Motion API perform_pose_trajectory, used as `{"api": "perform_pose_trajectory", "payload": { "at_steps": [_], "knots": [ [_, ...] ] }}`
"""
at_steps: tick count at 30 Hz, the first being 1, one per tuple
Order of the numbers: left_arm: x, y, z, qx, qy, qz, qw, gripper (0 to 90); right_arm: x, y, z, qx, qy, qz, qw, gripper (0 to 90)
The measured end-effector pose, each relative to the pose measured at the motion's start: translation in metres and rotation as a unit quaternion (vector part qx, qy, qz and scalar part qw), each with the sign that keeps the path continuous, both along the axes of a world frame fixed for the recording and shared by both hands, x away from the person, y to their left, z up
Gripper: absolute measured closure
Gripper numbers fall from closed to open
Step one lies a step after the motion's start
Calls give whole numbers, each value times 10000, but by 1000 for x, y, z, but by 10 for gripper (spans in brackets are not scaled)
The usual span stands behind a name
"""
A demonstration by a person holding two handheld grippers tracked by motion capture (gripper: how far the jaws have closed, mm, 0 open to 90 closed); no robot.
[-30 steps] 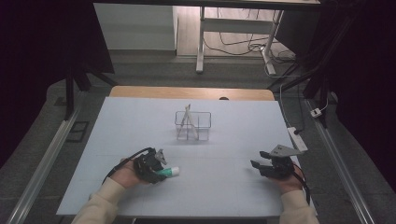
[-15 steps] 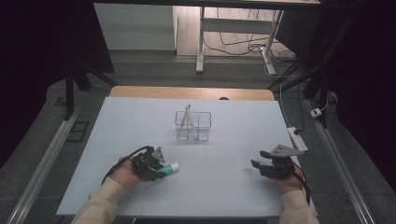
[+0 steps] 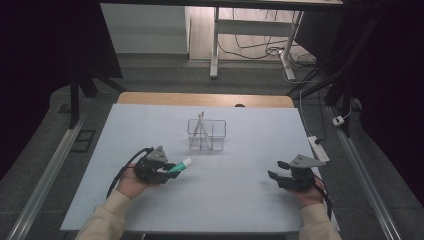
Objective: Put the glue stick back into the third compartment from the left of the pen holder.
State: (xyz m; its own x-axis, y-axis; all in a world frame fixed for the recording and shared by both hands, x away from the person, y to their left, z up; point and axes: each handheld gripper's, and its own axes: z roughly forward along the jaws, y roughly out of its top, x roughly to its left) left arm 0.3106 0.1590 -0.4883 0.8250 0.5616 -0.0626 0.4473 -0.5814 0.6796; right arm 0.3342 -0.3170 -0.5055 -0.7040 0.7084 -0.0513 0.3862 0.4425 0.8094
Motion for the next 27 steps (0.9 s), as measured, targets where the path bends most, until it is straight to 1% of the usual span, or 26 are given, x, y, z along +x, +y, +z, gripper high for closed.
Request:
{"api": "perform_pose_trajectory", "payload": {
  "at_steps": [1,6,16,17,21,25,27],
  "knots": [
    [0,1,1,-38,-11,11,10000,656,0,0,0,40,-6,26,10000,417],
    [0,2,2,-206,-61,89,9997,656,0,2,0,32,-2,45,10000,417],
    [0,2,5,-417,-164,196,9988,657,-1,3,1,57,-32,36,10000,416],
    [-1,1,5,-450,-174,218,9986,657,0,3,1,73,-6,83,9999,416],
    [-1,0,6,-530,-212,241,9981,656,-1,4,2,113,-12,85,9999,416],
    [0,-1,7,-662,-256,288,9971,657,-1,5,3,163,-6,111,9998,416],
    [1,-2,8,-743,-280,290,9964,657,-1,6,3,238,-4,136,9996,416]
  ]
}}
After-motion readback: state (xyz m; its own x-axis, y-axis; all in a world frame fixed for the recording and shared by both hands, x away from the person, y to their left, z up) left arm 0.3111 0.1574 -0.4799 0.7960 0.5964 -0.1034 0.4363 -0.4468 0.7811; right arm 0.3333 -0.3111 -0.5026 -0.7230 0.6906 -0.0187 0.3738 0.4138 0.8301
